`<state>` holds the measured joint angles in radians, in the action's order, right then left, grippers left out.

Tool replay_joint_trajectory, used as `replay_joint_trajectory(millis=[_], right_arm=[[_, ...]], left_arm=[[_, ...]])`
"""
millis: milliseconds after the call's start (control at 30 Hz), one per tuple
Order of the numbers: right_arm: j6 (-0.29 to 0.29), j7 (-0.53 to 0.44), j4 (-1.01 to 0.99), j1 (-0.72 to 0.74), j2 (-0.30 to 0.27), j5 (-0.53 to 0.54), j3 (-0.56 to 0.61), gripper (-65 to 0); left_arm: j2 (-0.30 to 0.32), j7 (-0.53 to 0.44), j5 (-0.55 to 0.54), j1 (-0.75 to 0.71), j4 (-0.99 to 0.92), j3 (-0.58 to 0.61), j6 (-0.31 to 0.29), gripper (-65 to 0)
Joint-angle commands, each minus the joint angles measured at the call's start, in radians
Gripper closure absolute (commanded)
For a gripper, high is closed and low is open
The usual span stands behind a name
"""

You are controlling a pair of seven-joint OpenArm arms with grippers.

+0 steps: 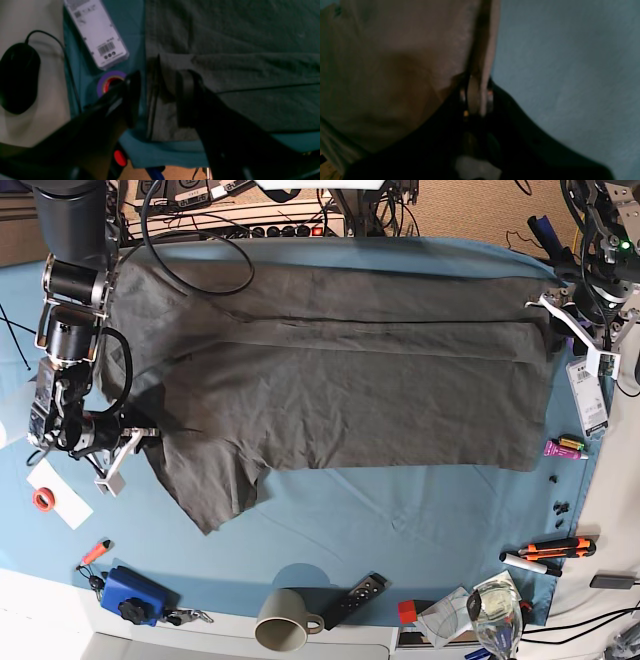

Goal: Fold the T-shirt properly
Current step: 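Release with the right gripper and grasp the hem corner near it, then pull the hem corner with the right gripper to flatten the shirt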

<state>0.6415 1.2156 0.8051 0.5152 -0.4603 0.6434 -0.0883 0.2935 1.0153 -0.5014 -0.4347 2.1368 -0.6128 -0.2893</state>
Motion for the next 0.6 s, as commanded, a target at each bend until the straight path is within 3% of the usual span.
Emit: replay_joint_trajectory(millis=[0, 133, 267, 567], right_arm=[[0.009, 0.061, 0.01, -0.002, -0.026, -0.014, 0.002, 0.0], [0.044, 0.106, 0.123, -0.078, -0.07, 0.083, 0.002, 0.0], [0.043, 0.113, 0.308, -0.207, -0.109, 0.159, 0.001, 0.0], [0.043, 0.117, 0.745, -0.464, -0.118, 0.171, -0.092, 0.0]], left_arm=[[0.011, -0.022, -0.007, 0.003, 0.019, -0.007, 0.0, -23.7], [0.011, -0.029, -0.007, 0.003, 0.019, -0.007, 0.0, -23.7], [0.011, -0.04, -0.007, 0.003, 0.019, -0.007, 0.0, -23.7], [-0.019, -0.04, -0.007, 0.003, 0.019, -0.007, 0.0, -23.7]])
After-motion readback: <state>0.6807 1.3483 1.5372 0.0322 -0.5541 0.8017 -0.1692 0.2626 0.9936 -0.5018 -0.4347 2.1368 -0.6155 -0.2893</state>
